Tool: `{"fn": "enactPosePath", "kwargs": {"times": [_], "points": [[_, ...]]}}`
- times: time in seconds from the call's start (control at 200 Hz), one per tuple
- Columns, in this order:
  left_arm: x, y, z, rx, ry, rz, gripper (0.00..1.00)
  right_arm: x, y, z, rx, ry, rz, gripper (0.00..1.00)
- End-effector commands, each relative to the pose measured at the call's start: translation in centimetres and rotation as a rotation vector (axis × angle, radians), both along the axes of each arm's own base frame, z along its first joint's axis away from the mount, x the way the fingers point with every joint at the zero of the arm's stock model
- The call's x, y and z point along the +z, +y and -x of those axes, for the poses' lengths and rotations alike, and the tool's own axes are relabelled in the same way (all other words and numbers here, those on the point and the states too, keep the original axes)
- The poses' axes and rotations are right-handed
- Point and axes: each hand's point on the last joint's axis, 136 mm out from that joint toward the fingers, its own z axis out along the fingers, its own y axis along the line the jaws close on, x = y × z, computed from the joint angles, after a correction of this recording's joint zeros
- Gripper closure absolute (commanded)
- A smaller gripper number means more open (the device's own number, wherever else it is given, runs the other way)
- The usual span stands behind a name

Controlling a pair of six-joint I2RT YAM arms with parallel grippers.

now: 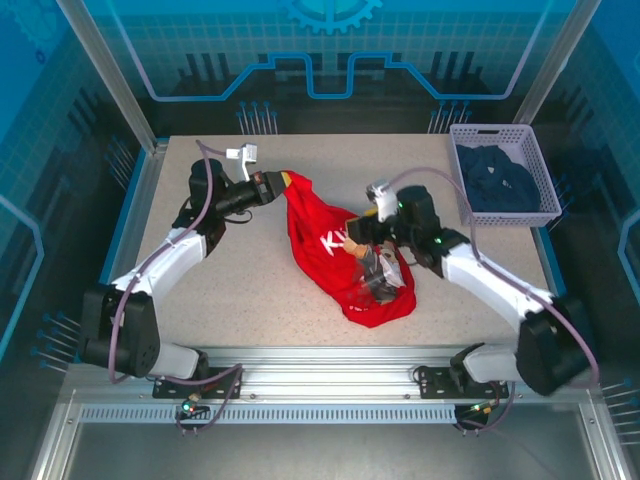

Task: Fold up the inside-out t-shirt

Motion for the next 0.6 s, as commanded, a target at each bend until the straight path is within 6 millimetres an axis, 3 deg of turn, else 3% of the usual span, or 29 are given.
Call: {"fn": "enactPosePath", "kwargs": {"times": [0.0, 0.08, 0.15, 0.26, 0.36, 0.465, 0.59], "points": [[3.2, -0.6, 1.0, -0.044, -0.112, 0.002, 1.00, -2.3, 1.7, -1.0, 0.025, 0.115, 0.012, 0.38], [3.2, -0.6, 1.1, -0.047, -0.115, -0.003, 1.00, -3.3, 3.7, -1.4, 0.095, 0.120, -0.025, 0.40], [3.2, -0.6, 1.1, -0.044, -0.117, -0.008, 1.00, -3.4, 5.5, -2.0, 0.149, 0.117, -0.051, 0.47], [3.0, -0.5, 0.9, -0.032, -0.108, -0.010, 1.00, -2.5, 7.6, -2.2, 0.219, 0.109, -0.083, 0.69], [2.9, -0.4, 0.8, -0.021, -0.102, -0.025, 1.00, -1.2, 7.6, -2.3, 0.224, 0.067, -0.064, 0.93], [2.9, 0.3, 0.2, 0.029, -0.098, -0.056, 1.00, 2.6, 5.5, -2.6, 0.176, -0.050, -0.006, 1.00], [4.0, 1.1, -0.9, 0.097, -0.108, -0.065, 1.00, 10.8, 2.3, -2.1, 0.106, -0.236, 0.011, 1.00]]}}
